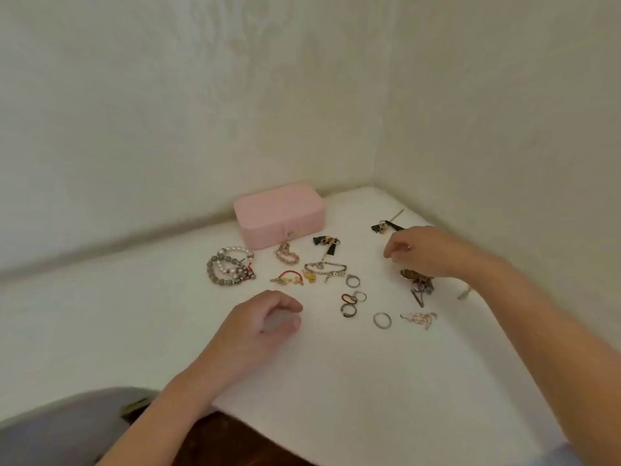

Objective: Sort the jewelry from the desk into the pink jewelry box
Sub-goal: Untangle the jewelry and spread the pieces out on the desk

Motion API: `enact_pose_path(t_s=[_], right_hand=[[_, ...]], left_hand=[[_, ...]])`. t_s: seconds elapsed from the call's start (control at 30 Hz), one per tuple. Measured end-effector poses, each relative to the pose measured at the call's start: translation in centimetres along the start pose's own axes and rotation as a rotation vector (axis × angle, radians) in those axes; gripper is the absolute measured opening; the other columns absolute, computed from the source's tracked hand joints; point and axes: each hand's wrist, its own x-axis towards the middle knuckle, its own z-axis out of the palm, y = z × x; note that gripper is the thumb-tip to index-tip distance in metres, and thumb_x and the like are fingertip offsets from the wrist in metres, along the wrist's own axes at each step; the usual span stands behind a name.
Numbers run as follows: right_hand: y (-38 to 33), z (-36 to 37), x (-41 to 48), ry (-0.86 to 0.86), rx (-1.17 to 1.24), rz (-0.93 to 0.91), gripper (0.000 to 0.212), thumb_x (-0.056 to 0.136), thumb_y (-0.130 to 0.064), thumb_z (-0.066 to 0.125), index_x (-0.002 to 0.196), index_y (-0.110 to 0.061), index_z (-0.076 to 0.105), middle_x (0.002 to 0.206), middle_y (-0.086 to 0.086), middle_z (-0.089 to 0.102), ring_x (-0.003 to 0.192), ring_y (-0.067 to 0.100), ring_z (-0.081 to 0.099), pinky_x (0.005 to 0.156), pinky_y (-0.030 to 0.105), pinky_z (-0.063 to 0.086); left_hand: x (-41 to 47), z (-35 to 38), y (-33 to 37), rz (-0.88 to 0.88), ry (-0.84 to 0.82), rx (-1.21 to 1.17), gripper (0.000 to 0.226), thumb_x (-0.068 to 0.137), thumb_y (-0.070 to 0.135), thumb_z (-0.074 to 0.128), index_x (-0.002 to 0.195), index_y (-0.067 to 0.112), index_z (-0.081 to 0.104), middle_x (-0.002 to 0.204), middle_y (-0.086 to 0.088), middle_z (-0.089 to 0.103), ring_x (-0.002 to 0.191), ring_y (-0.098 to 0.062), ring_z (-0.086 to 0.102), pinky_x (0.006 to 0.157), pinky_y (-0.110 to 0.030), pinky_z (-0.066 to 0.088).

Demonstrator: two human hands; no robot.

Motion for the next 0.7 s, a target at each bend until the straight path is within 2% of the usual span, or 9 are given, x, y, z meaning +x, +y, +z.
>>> enact_pose_path(t_s=[0.1,0.2,0.27,0.33,0.43,0.5,0.6,0.67,0.7], right_hand=[[1.4,0.0,-1.7,-0.011,-0.032,0.064,0.024,0.094,-0.019,0.048,0.115,-0.023,0.06,0.119,-0.005,0.055,0.099,0.01,0.047,0.081,0.022,0.038],[1.9,0.6,-3.2,-0.034,0.008,0.092,0.029,0.089,-0.026,0.061,0.117,-0.022,0.059,0.119,-0.003,0.053,0.095,0.012,0.048,0.065,0.021,0.045],[2.0,1.3,-3.9,0.024,0.023,0.074,0.035,0.083,-0.025,0.068,0.117,-0.022,0.06,0.116,-0.003,0.053,0.092,0.013,0.049,0.06,0.018,0.042],[2.1,2.1,-3.9,0.086,0.011,0.04,0.036,0.08,-0.019,0.07,0.115,-0.02,0.062,0.117,-0.001,0.057,0.097,0.014,0.05,0.065,0.018,0.041],[1.9,2.9,-3.3,0.142,0.034,0.018,0.031,0.081,-0.01,0.066,0.112,-0.015,0.064,0.116,0.003,0.059,0.102,0.017,0.054,0.079,0.025,0.044],[1.6,3.1,-3.0,0.164,0.072,0.035,0.024,0.082,-0.009,0.064,0.106,-0.014,0.064,0.105,0.002,0.061,0.086,0.013,0.054,0.069,0.023,0.042],[0.9,3.2,-3.0,0.159,0.153,0.075,0.008,0.085,-0.017,0.066,0.087,-0.011,0.063,0.074,-0.004,0.058,0.07,0.012,0.053,0.057,0.02,0.037],[1.0,3.2,-2.8,0.166,0.24,0.105,0.018,0.085,-0.02,0.067,0.07,-0.012,0.06,0.068,-0.001,0.059,0.066,0.013,0.053,0.055,0.021,0.038],[1.0,3.1,-2.6,0.164,0.334,0.133,0.02,0.084,-0.016,0.067,0.066,-0.012,0.06,0.071,0.002,0.063,0.064,0.013,0.054,0.055,0.021,0.042]], left_hand=[[-1.4,1.0,0.5,0.058,-0.008,0.096,0.017,0.088,0.022,0.063,0.099,0.035,0.062,0.114,0.026,0.053,0.108,0.011,0.047,0.087,-0.003,0.028],[-2.4,1.9,1.1,0.062,-0.012,0.129,0.022,0.089,0.025,0.061,0.106,0.037,0.058,0.12,0.026,0.046,0.113,0.005,0.042,0.092,-0.009,0.026],[-2.7,2.2,1.3,0.059,0.0,0.15,0.022,0.09,0.027,0.06,0.109,0.038,0.058,0.123,0.024,0.045,0.116,0.003,0.04,0.094,-0.015,0.025],[-3.0,2.6,1.7,0.051,0.001,0.144,0.022,0.09,0.027,0.06,0.109,0.038,0.058,0.126,0.02,0.046,0.119,0.001,0.04,0.096,-0.017,0.025],[-3.2,3.3,2.3,0.043,0.001,0.156,0.024,0.09,0.028,0.059,0.113,0.034,0.058,0.129,0.018,0.046,0.12,-0.001,0.04,0.097,-0.017,0.025],[-3.3,4.0,2.8,0.055,-0.008,0.194,0.029,0.09,0.03,0.059,0.119,0.031,0.057,0.132,0.016,0.044,0.123,-0.002,0.039,0.098,-0.016,0.024],[-3.3,4.7,3.1,0.097,-0.015,0.286,0.035,0.091,0.033,0.057,0.125,0.029,0.054,0.137,0.014,0.043,0.126,-0.004,0.038,0.099,-0.015,0.023],[-3.3,4.7,3.1,0.086,-0.009,0.277,0.035,0.091,0.033,0.057,0.126,0.029,0.054,0.136,0.015,0.043,0.126,-0.003,0.038,0.098,-0.015,0.023],[-3.3,4.6,3.1,0.073,-0.007,0.256,0.034,0.092,0.033,0.056,0.125,0.03,0.055,0.135,0.017,0.043,0.124,-0.001,0.038,0.098,-0.016,0.023]])
